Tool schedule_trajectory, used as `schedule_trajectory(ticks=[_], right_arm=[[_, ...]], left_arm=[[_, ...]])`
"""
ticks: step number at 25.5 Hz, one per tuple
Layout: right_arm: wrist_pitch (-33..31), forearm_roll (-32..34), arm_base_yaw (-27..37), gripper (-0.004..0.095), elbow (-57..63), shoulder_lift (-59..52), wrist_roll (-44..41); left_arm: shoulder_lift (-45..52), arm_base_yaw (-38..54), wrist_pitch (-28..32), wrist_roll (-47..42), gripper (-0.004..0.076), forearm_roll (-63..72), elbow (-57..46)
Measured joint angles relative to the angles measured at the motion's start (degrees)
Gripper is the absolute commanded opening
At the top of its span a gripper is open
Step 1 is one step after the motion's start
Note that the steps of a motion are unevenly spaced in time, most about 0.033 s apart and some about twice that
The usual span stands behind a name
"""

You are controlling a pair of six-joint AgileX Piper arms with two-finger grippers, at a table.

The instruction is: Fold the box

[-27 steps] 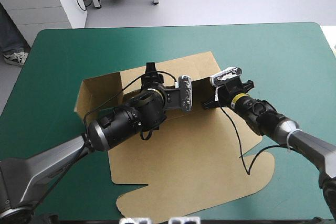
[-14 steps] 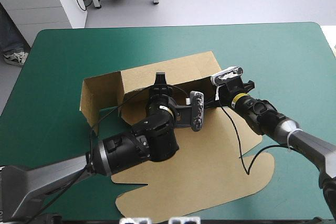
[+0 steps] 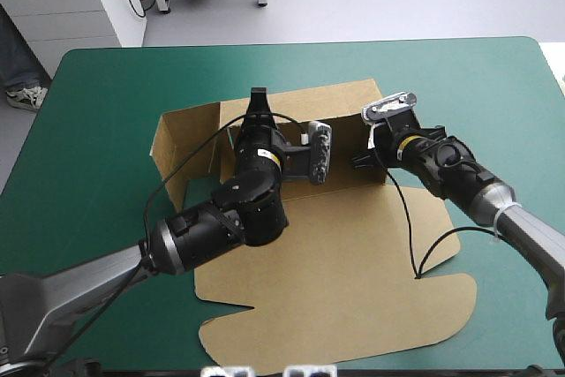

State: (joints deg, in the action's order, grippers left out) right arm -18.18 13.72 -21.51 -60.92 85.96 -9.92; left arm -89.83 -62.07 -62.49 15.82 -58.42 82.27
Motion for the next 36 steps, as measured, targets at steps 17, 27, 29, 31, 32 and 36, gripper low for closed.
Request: schedule_trajectory(ticks=[17,27,29,31,32,36], right_arm=[[-51.24,-18.85,11.26,-0.0020,-39.33,15.33,20.81],[-51.62,-20.65,12.92,-0.0020,-47.71,27.08,21.51],[-49.63,-21.17,13.06,-0.0020,-48.35,28.61,21.51],[-46.68,-21.57,13.12,-0.0020,-48.94,30.51,21.67],[-44.86,-21.89,13.12,-0.0019,-49.07,31.46,21.75],[-40.18,-22.73,13.12,-0.0018,-49.33,34.57,21.87]], left_arm=[[0.80,44.78,8.08,14.48,-0.0008,61.83,18.29],[5.79,51.89,9.82,19.52,-0.0008,73.27,17.57],[7.32,52.03,11.01,19.72,-0.0008,73.50,15.27],[9.26,52.15,13.43,19.79,-0.0008,73.50,11.49],[10.47,52.22,15.20,19.96,-0.0008,73.50,8.77],[16.08,52.22,24.01,20.18,-0.0008,73.50,-4.30]])
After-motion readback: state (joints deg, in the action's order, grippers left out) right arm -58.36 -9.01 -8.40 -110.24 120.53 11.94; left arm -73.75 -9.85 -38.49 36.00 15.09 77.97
